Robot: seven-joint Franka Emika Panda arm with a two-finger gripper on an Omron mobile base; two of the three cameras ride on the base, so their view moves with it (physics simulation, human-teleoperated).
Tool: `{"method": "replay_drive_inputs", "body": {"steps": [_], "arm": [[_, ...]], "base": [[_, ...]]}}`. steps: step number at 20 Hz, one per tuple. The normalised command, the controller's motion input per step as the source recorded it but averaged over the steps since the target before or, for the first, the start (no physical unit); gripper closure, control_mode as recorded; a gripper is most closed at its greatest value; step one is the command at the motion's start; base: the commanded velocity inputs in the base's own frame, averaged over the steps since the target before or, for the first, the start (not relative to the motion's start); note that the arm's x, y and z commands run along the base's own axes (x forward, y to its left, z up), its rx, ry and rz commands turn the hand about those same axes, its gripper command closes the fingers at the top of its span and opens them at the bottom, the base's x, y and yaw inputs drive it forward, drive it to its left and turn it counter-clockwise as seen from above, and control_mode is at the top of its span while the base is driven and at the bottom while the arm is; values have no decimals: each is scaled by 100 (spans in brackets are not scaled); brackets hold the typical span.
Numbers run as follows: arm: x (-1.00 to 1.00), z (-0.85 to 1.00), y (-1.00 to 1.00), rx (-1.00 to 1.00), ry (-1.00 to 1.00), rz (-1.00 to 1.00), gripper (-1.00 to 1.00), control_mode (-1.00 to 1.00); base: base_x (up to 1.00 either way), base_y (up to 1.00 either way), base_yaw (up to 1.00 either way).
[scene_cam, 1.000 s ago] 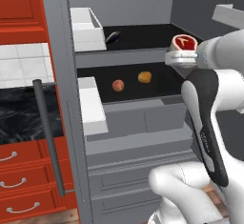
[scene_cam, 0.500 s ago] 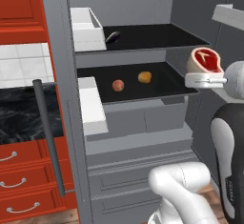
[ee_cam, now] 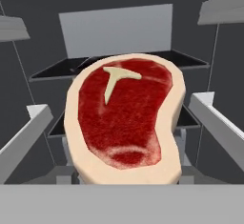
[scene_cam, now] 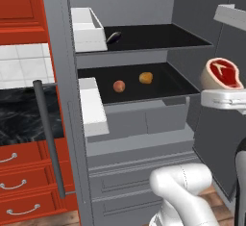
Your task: Gather the onion and potato from the fridge and place them on a tray on the dining counter. Then gather the steak and fish from the fridge and place them on the other tray.
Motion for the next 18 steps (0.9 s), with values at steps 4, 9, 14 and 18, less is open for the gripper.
{"method": "replay_drive_inputs", "body": {"steps": [4,9,14,18], "arm": [[-17,0,0,0,0,0,100,-100],[0,-8,0,0,0,0,100,-100],[0,-28,0,0,0,0,100,-100],[0,-20,0,0,0,0,100,-100]], "base": [[0,0,0],[0,0,0],[0,0,0],[0,0,0]]}}
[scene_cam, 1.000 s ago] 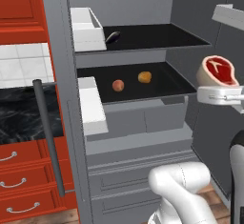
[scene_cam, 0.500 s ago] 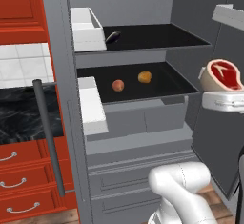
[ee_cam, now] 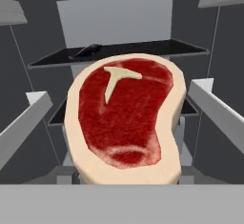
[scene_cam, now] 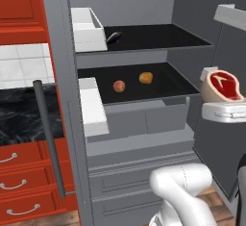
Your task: Gather the onion and potato from the fridge and place them on a tray on the dining counter. Then gather the steak and fish from the fridge and place them on the other tray.
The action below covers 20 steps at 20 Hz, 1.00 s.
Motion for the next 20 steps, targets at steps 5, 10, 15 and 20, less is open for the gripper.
{"method": "replay_drive_inputs", "body": {"steps": [5,10,15,20], "arm": [[0,-18,0,0,0,0,100,-100],[0,-17,0,0,0,0,100,-100],[0,-11,0,0,0,0,100,-100],[0,-4,0,0,0,0,100,-100]], "base": [[0,0,0],[0,0,0],[0,0,0],[0,0,0]]}}
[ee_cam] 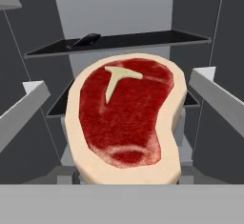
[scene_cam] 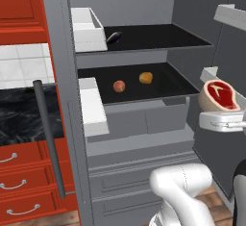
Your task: Gather the onion and potato from the fridge and place them on a tray on the dining counter. Then gather the steak and fish from the fridge and place them on the other tray.
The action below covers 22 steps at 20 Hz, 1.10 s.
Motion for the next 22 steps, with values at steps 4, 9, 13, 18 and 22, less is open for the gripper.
{"method": "replay_drive_inputs", "body": {"steps": [4,9,13,18,22], "arm": [[0,0,0,0,2,0,100,-100],[0,0,0,0,0,0,100,100],[0,0,0,0,0,0,100,100],[0,0,0,0,0,0,100,100],[0,0,0,0,0,0,100,100]], "base": [[0,0,0],[-4,0,0],[-36,0,0],[-57,0,0],[-56,0,0]]}}
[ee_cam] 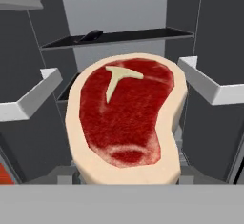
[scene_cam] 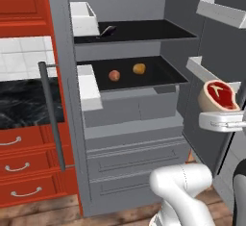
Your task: Gather the onion and potato from the fridge and place them on a tray on the dining counter. Then gather the steak and fish from the fridge and place them on the other tray.
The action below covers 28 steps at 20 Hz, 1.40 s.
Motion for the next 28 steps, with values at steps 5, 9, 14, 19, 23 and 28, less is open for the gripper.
{"method": "replay_drive_inputs", "body": {"steps": [5,9,14,19,23,28], "arm": [[0,0,0,0,0,0,100,100],[0,0,0,0,0,0,100,100],[0,0,0,0,0,0,100,100],[0,0,0,0,0,0,100,100],[0,0,0,0,0,0,100,100],[0,0,0,0,0,0,100,100]], "base": [[-54,0,1],[-53,0,3],[-54,0,10],[-54,1,12],[-48,5,19],[-39,7,29]]}}
